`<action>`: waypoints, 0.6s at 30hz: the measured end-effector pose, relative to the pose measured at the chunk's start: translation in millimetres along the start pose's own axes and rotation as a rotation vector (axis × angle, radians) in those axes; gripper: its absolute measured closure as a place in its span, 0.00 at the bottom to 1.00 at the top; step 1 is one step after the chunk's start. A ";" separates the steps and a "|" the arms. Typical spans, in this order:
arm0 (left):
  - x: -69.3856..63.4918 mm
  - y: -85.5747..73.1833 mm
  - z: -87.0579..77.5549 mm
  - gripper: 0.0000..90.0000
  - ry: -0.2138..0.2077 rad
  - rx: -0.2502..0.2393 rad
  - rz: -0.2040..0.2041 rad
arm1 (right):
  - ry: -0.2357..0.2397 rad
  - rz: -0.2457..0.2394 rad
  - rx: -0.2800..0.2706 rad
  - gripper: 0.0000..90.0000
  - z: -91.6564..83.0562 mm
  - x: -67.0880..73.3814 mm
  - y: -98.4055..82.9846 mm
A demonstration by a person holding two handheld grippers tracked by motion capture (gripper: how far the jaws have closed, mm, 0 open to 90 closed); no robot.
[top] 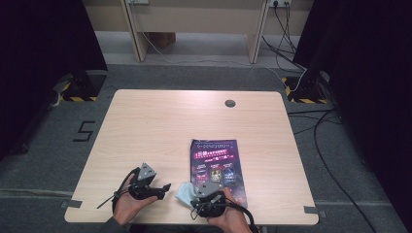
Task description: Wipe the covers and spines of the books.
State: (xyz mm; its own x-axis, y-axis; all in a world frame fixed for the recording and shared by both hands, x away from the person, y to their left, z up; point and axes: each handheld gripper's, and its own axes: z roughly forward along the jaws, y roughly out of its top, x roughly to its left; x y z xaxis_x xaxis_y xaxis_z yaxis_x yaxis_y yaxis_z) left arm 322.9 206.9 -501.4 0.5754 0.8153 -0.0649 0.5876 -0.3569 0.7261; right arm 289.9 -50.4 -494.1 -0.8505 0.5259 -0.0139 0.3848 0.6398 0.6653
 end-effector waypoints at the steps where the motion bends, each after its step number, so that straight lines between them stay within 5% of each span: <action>1: 0.0 0.1 0.0 0.28 0.001 -0.001 -0.002 | 0.009 0.014 -0.004 0.69 -0.1 -1.6 -0.9; 11: 0.2 0.4 -0.6 0.28 0.003 -0.006 -0.004 | -0.036 0.075 0.013 0.69 -7.7 -24.1 -8.6; 14: 2.2 1.6 -0.7 0.27 0.011 -0.008 0.001 | -0.050 0.042 0.017 0.71 -6.6 -17.3 -6.2; 18: 5.4 2.0 -0.9 0.27 0.024 -0.006 -0.010 | 0.003 0.028 0.005 0.71 -0.9 -3.6 -1.2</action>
State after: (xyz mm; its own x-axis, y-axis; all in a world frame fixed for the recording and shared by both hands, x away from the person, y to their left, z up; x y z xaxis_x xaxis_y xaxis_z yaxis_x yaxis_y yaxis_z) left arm 326.7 211.0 -499.7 0.5558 0.8294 -0.0562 0.5898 -0.3458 0.7297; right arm 292.3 -53.6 -494.1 -0.8405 0.5417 0.0067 0.4100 0.6280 0.6615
